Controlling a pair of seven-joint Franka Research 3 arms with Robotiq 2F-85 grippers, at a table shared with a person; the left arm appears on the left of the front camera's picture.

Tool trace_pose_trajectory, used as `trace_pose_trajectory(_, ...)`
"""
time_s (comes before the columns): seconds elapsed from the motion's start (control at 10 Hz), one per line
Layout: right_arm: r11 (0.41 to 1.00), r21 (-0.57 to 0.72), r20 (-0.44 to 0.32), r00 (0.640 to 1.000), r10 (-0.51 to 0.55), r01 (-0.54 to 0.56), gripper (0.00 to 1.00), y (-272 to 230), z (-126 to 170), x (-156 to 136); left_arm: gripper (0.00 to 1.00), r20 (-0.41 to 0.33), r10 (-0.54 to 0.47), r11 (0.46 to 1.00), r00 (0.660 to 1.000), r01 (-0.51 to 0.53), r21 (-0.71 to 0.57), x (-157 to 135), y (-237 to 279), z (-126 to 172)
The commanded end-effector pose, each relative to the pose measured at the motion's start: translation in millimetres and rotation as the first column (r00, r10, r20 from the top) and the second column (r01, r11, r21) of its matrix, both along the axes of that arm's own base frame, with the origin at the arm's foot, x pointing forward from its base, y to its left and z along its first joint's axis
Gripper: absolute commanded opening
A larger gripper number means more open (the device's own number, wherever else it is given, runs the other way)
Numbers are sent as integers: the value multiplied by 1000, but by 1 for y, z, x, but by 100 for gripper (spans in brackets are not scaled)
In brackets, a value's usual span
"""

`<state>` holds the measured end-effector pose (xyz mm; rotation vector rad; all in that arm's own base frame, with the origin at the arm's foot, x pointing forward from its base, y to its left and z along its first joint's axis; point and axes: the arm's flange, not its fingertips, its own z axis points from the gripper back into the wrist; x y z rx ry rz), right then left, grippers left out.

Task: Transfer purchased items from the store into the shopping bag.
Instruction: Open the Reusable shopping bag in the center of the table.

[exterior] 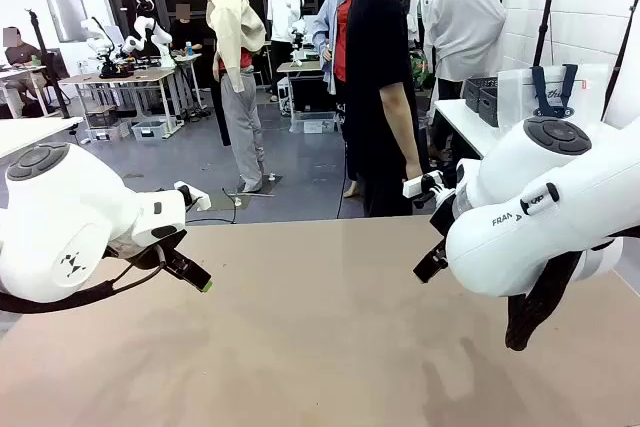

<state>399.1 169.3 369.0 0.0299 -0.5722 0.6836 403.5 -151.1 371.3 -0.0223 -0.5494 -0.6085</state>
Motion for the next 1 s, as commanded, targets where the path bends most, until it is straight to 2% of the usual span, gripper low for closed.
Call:
trace_pose_trajectory(0.0,1000,0,0,1000,0,0,100,0,0,0,100,0,0,1000,1000,0,0,0,0,0)
trace_pose_trajectory(0.9,1000,0,0,1000,0,0,100,0,0,0,100,0,0,1000,1000,0,0,0,0,0)
